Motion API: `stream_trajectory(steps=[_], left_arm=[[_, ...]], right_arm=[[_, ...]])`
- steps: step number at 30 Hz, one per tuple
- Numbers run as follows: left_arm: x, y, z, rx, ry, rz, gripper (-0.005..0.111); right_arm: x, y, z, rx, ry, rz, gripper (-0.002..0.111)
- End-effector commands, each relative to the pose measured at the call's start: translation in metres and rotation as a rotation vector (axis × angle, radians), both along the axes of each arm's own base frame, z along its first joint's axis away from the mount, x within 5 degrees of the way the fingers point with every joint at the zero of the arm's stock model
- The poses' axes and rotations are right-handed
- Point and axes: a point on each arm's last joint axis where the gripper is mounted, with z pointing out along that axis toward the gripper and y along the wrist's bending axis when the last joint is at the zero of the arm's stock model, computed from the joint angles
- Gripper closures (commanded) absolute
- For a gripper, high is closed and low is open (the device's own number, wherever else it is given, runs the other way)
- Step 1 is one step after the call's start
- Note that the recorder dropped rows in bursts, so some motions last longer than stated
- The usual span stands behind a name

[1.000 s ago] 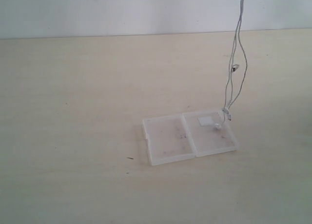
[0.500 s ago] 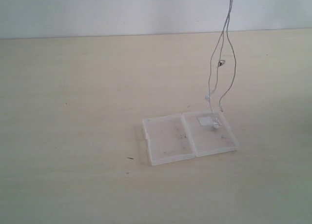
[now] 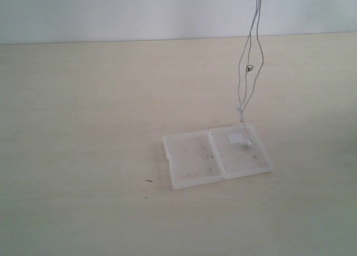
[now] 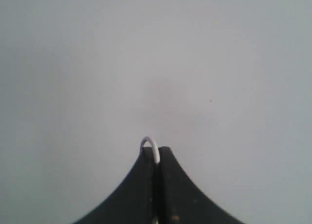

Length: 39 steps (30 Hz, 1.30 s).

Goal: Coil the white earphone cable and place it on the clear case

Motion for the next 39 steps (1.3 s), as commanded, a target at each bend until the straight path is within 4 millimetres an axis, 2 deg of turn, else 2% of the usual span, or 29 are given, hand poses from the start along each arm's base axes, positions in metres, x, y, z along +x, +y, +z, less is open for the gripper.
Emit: stream_trajectory(steps=[1, 3, 4, 7, 14, 16, 18, 20, 25, 28, 31, 32, 36, 37, 39], left_arm=[[-0.001, 0.0, 0.0, 0.053, -0.007, 0.017, 0.063], [0.0, 0.0, -0.002, 0.069, 0.02, 0.023, 0.098], [0.001, -0.001, -0.003, 0.082, 0.027, 0.027, 0.105], [0.0, -0.001, -0.002, 0.082, 0.014, 0.026, 0.101], [-0.011, -0.001, 0.019, 0.023, -0.246, -0.002, 0.101], [-0.009, -0.002, 0.018, 0.021, -0.227, -0.006, 0.101], [0.003, -0.004, 0.011, 0.035, -0.101, -0.024, 0.102], [0.016, -0.009, 0.012, 0.094, -0.007, -0.062, 0.102], [0.053, -0.031, 0.041, 0.188, 0.072, -0.282, 0.102], [0.087, -0.046, 0.054, 0.238, 0.151, -0.441, 0.101], [0.123, -0.056, 0.061, 0.258, 0.186, -0.56, 0.094], [0.137, -0.059, 0.058, 0.25, 0.209, -0.596, 0.086], [0.172, -0.076, 0.052, 0.246, 0.176, -0.746, 0.054], [0.18, -0.083, 0.049, 0.263, 0.163, -0.778, 0.049], [0.195, -0.097, 0.04, 0.328, 0.129, -0.825, 0.046]], right_arm=[[0.0, 0.0, 0.002, -0.012, -0.01, -0.002, 0.108], [0.0, 0.0, 0.002, -0.012, -0.008, -0.002, 0.108], [0.0, 0.0, 0.002, -0.012, -0.008, -0.002, 0.108], [0.0, 0.0, 0.002, -0.012, -0.008, -0.002, 0.108], [0.0, 0.0, 0.001, -0.016, 0.004, -0.002, 0.108], [0.0, 0.0, 0.0, -0.017, 0.006, -0.002, 0.108], [0.0, 0.0, 0.0, -0.017, 0.006, -0.002, 0.108], [0.0, 0.0, 0.0, -0.017, 0.006, -0.002, 0.108], [0.0, 0.0, 0.0, -0.016, 0.009, -0.002, 0.108], [0.0, 0.0, -0.001, -0.018, 0.02, -0.001, 0.108], [0.0, 0.0, -0.002, -0.021, 0.029, -0.001, 0.108], [0.0, 0.0, -0.002, -0.022, 0.031, -0.001, 0.108], [0.0, 0.0, -0.002, -0.024, 0.035, -0.001, 0.108], [0.001, 0.001, -0.003, -0.025, 0.037, -0.001, 0.108], [0.003, 0.001, -0.004, -0.026, 0.041, -0.001, 0.108]])
